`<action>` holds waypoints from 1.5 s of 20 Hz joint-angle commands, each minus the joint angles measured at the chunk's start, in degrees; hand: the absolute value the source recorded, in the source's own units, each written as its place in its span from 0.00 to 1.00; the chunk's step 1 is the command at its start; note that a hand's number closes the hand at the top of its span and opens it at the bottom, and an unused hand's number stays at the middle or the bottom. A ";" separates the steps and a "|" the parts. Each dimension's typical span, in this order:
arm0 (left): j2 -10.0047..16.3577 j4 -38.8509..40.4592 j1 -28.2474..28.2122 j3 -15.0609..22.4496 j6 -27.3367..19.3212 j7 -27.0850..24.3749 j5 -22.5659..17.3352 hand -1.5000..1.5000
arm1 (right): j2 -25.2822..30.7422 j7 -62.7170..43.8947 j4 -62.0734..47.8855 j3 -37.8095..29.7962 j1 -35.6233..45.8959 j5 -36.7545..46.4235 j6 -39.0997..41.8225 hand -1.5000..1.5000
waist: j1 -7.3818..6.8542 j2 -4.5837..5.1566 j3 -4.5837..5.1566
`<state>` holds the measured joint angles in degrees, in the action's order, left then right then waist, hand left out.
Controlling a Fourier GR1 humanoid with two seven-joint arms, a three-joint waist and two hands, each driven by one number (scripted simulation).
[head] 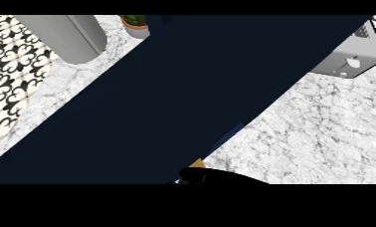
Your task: Pick up the bottled water, place it into the cabinet and close the cabinet
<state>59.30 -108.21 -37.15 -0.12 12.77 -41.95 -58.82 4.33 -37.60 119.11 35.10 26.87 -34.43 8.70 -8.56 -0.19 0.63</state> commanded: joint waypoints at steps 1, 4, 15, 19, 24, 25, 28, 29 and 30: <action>0.10 1.66 -3.75 -2.53 4.54 -1.98 0.09 0.00 | -4.11 -2.65 -6.69 0.65 13.09 -6.17 -5.59 1.00 | -0.01 -0.09 -0.28; -0.64 2.70 -7.00 -4.87 6.12 -2.53 -0.48 0.00 | -4.23 -4.00 -12.86 -3.06 23.30 -10.63 -7.71 1.00 | 2.50 -0.03 -0.47; -5.74 0.70 -17.77 -14.28 13.54 -2.31 -1.02 0.00 | -4.31 0.27 -33.99 -11.33 25.70 -19.37 -3.00 1.00 | 6.01 0.17 -0.69; -9.30 1.55 -18.37 -15.83 14.61 -2.48 2.00 0.00 | -2.93 3.20 -41.38 -15.76 25.15 -17.50 2.66 1.00 | 6.30 0.31 -0.66; -11.23 0.66 -17.88 -18.47 15.68 0.48 0.57 0.00 | -2.89 7.74 -48.12 -19.05 25.94 -14.08 4.60 1.00 | 6.63 0.35 -0.67; -11.39 0.43 -18.69 -19.21 16.73 0.80 1.20 0.00 | -1.73 8.27 -48.07 -20.07 24.57 -14.07 4.93 1.00 | 6.79 0.28 -0.68; -14.64 2.92 -16.29 -16.08 17.65 1.28 4.97 0.00 | 1.20 10.51 -50.25 -22.71 26.42 -12.93 10.47 1.00 | 7.14 0.31 -0.63; -13.67 2.94 -15.65 -17.54 17.37 2.91 3.29 0.00 | 0.26 12.30 -50.62 -22.35 27.35 -10.56 9.33 1.00 | 7.30 0.31 -0.64; -13.10 1.31 -14.42 -17.94 15.99 4.15 2.04 0.00 | 0.58 14.16 -51.24 -22.65 27.73 -9.49 10.81 1.00 | 7.41 0.39 -0.66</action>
<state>46.83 -106.46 -53.14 -17.22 26.83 -38.53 -56.19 3.32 -28.20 71.04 15.07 52.99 -47.47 16.91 -1.62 0.06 0.17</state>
